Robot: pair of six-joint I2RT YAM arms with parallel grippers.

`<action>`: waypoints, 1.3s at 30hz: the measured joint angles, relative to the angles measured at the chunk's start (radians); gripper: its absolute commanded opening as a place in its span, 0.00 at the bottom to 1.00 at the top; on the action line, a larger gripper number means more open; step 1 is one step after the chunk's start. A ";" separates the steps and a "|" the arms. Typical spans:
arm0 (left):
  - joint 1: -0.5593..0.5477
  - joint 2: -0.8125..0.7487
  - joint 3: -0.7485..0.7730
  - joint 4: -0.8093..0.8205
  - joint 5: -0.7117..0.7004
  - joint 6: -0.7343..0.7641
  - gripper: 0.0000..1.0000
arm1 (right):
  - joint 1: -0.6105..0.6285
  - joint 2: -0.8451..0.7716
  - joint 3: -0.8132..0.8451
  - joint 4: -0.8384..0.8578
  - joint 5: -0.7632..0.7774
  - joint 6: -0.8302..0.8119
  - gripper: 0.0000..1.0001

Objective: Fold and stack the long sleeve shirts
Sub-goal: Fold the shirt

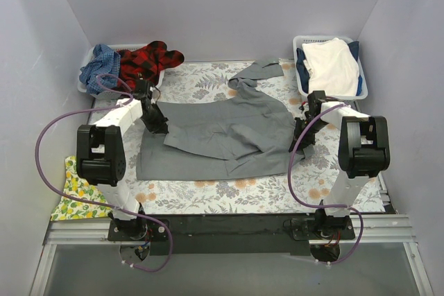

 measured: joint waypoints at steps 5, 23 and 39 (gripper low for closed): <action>0.000 -0.016 0.042 -0.044 -0.021 0.000 0.00 | 0.000 0.000 0.001 -0.002 0.013 0.017 0.01; -0.005 -0.144 0.314 -0.047 -0.037 0.005 0.00 | 0.000 -0.015 0.021 0.008 0.056 0.033 0.31; -0.019 -0.112 0.459 0.306 0.388 -0.001 0.00 | 0.011 -0.253 0.031 0.091 0.086 0.007 0.38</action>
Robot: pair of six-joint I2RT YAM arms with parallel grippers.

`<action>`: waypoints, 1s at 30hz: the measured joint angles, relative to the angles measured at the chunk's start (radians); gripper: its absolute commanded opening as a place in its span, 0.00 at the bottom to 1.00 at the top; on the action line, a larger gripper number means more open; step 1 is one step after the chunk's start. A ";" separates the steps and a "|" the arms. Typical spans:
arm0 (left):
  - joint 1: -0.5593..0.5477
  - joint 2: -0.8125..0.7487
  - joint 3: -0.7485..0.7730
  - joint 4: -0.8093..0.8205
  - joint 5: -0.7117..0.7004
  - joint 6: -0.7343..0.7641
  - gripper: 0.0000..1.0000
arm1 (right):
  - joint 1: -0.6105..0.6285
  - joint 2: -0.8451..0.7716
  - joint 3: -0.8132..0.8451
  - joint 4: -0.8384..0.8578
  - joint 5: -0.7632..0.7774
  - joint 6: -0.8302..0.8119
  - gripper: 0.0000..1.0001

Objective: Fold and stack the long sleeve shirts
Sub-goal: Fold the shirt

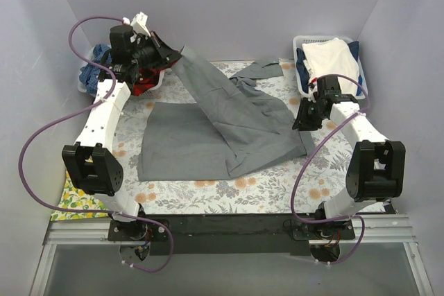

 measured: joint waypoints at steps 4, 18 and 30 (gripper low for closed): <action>-0.010 0.011 0.044 0.045 0.053 -0.008 0.00 | 0.032 0.000 0.001 0.005 -0.032 -0.023 0.37; -0.016 0.010 0.043 0.083 0.132 -0.021 0.03 | 0.198 0.088 -0.043 0.041 -0.126 -0.050 0.35; -0.018 0.004 0.014 0.086 0.106 -0.021 0.01 | 0.193 0.052 -0.103 0.030 -0.076 -0.026 0.34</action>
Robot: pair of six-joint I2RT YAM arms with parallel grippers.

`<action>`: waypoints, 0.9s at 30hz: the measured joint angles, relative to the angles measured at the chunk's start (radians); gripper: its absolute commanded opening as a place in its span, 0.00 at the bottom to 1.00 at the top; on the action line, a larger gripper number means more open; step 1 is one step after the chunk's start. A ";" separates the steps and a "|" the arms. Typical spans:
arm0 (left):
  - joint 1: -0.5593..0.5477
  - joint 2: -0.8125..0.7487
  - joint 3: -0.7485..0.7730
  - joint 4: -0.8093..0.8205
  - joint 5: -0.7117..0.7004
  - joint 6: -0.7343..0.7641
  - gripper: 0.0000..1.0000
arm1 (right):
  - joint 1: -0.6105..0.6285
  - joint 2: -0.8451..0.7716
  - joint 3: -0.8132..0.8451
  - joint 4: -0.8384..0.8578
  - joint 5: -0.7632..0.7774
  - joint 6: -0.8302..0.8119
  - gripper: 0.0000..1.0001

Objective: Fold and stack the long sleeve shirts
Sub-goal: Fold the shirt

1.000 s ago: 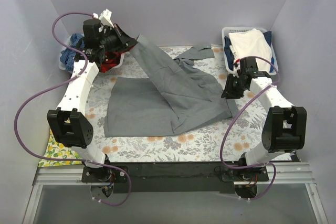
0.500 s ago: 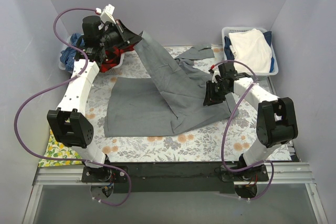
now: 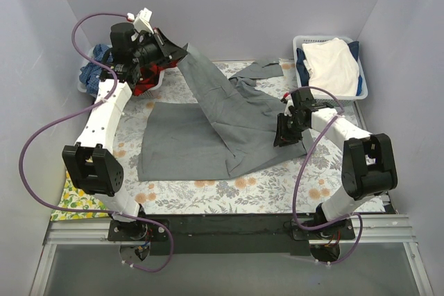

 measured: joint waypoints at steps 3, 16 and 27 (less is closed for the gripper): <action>0.000 0.000 0.020 -0.008 -0.001 0.000 0.03 | 0.000 -0.023 0.000 0.000 0.008 0.000 0.34; -0.010 -0.011 -0.095 0.065 0.100 -0.037 0.06 | -0.007 0.015 -0.040 -0.021 0.089 0.020 0.32; -0.080 -0.011 -0.221 0.088 0.153 -0.033 0.18 | -0.031 -0.045 -0.110 -0.155 0.180 0.048 0.31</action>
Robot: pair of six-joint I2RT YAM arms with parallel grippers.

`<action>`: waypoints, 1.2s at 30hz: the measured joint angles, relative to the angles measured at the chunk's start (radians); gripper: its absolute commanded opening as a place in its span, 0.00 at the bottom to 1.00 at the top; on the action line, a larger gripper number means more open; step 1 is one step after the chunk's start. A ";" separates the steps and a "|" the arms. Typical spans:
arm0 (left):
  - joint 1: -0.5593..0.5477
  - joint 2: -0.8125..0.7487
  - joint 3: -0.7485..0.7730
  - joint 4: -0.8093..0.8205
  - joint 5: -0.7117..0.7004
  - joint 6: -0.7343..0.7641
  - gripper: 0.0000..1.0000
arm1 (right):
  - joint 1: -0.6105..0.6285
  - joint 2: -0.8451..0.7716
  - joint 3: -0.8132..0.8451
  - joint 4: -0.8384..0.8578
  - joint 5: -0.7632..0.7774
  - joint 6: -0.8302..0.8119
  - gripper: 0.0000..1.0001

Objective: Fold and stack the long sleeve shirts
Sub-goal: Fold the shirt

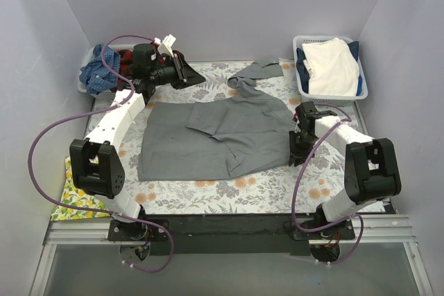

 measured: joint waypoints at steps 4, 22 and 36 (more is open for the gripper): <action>-0.002 0.000 -0.042 -0.037 -0.067 0.016 0.19 | -0.003 -0.043 -0.015 -0.040 0.017 0.009 0.31; 0.000 -0.016 -0.356 -0.436 -0.277 0.114 0.24 | -0.069 0.097 0.235 -0.039 0.097 -0.058 0.47; 0.000 0.017 -0.451 -0.473 -0.309 0.117 0.25 | -0.069 0.169 0.279 0.014 0.002 -0.097 0.41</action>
